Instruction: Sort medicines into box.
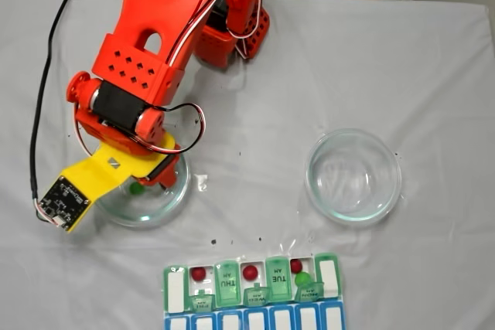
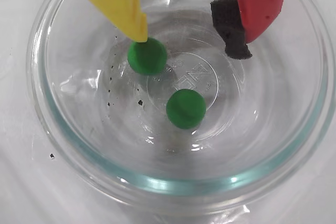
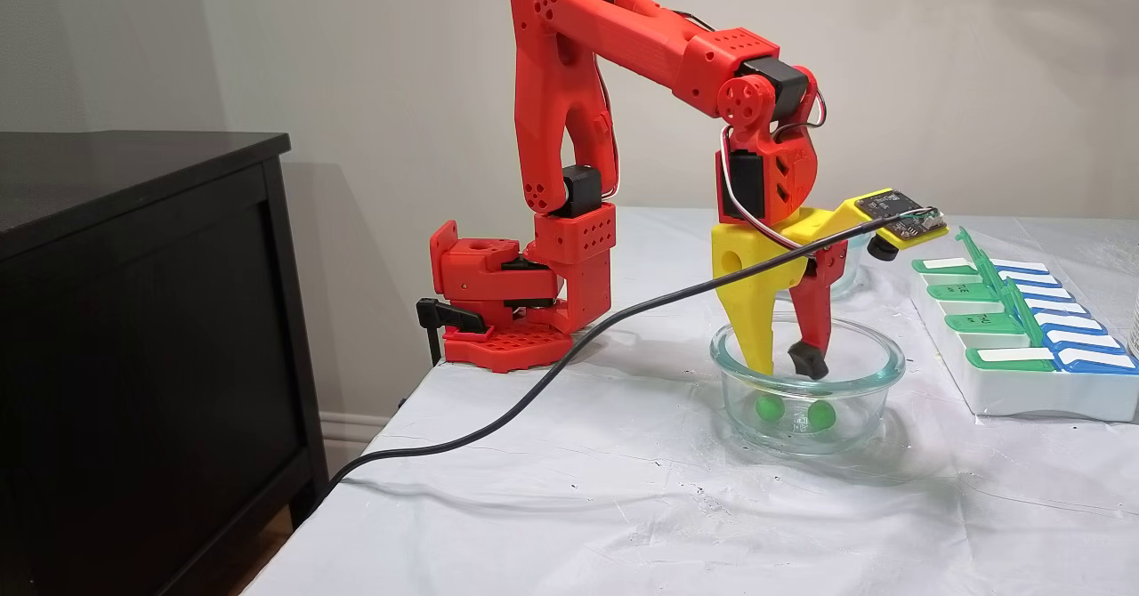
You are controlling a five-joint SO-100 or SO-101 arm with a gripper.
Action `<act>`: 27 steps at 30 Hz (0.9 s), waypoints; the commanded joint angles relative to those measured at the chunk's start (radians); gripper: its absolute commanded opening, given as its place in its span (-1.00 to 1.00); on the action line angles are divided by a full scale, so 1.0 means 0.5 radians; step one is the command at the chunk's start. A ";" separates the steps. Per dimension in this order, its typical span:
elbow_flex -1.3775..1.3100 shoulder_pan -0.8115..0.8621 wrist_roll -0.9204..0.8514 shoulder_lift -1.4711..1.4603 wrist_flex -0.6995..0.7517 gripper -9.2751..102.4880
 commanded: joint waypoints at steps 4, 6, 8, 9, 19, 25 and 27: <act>0.006 0.012 -0.003 0.034 -0.110 -0.38; 0.006 0.015 -0.003 0.031 -0.123 -0.38; -0.003 0.015 -0.003 0.025 -0.126 -0.38; -0.015 0.015 -0.003 0.025 -0.117 -0.38; -0.156 0.043 -0.126 0.132 -0.003 -0.36; -0.156 0.031 -0.298 0.163 -0.117 -0.38; -0.169 0.052 -0.365 0.166 -0.138 -0.38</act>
